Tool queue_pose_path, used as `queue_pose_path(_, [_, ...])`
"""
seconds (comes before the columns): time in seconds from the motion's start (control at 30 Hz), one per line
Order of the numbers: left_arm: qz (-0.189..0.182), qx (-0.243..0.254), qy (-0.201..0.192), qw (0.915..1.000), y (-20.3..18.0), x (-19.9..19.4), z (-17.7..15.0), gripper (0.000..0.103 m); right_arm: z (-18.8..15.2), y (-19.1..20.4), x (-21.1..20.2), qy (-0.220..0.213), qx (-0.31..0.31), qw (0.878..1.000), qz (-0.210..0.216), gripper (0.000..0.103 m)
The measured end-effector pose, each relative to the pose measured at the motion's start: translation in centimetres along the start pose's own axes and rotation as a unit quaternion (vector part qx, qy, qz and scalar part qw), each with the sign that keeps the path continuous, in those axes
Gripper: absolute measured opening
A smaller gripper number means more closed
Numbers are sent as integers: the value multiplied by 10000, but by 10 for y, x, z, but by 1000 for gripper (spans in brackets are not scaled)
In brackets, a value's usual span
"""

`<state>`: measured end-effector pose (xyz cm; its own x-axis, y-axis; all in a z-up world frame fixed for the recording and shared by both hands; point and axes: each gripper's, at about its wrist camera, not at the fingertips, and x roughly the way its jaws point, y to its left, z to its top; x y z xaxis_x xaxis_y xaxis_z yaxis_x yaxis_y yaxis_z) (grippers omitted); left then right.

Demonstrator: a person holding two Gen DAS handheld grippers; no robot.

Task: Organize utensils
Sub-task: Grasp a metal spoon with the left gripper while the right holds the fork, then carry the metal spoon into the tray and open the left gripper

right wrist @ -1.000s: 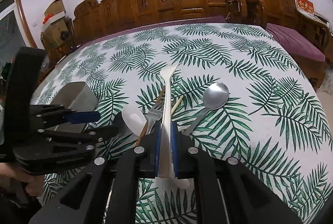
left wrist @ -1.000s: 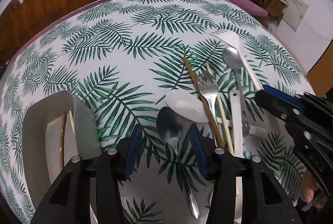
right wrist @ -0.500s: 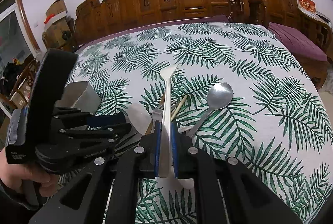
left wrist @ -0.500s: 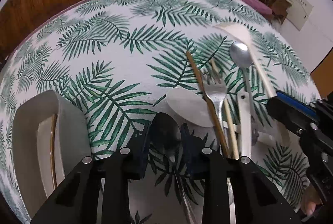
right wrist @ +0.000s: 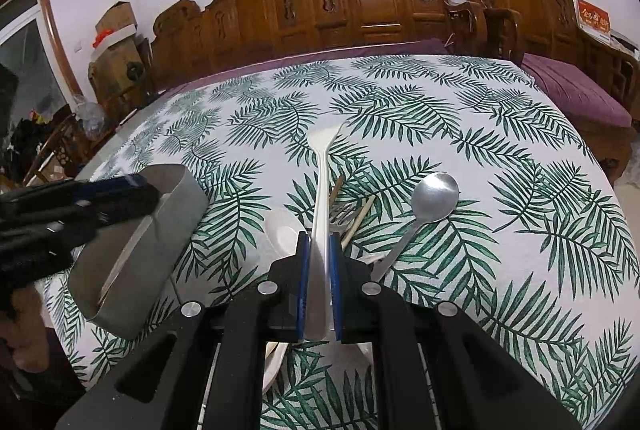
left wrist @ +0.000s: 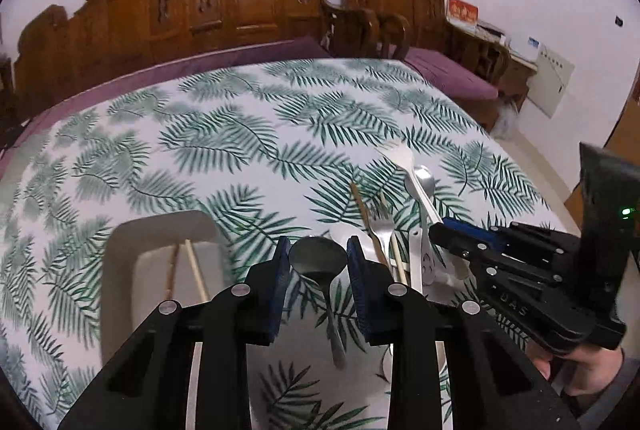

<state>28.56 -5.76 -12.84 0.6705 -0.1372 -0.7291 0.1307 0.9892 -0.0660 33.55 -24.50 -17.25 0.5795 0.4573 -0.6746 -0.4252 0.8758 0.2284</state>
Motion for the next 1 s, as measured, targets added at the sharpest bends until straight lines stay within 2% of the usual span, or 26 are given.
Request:
queue_pose_path(0.4, [190, -40, -335, 9992, 10, -44, 3, 27, -1, 8, -6, -57, -104, 9999, -2, 11])
queue_pose_path(0.67, [410, 79, -537, 9977, 15, -79, 5, 27, -12, 43, 0, 112, -458, 9988, 155, 11])
queue_pose_path(1.0, [723, -161, -495, 9960, 56, -98, -9, 27, -20, 73, 2, 167, -846, 9960, 243, 11])
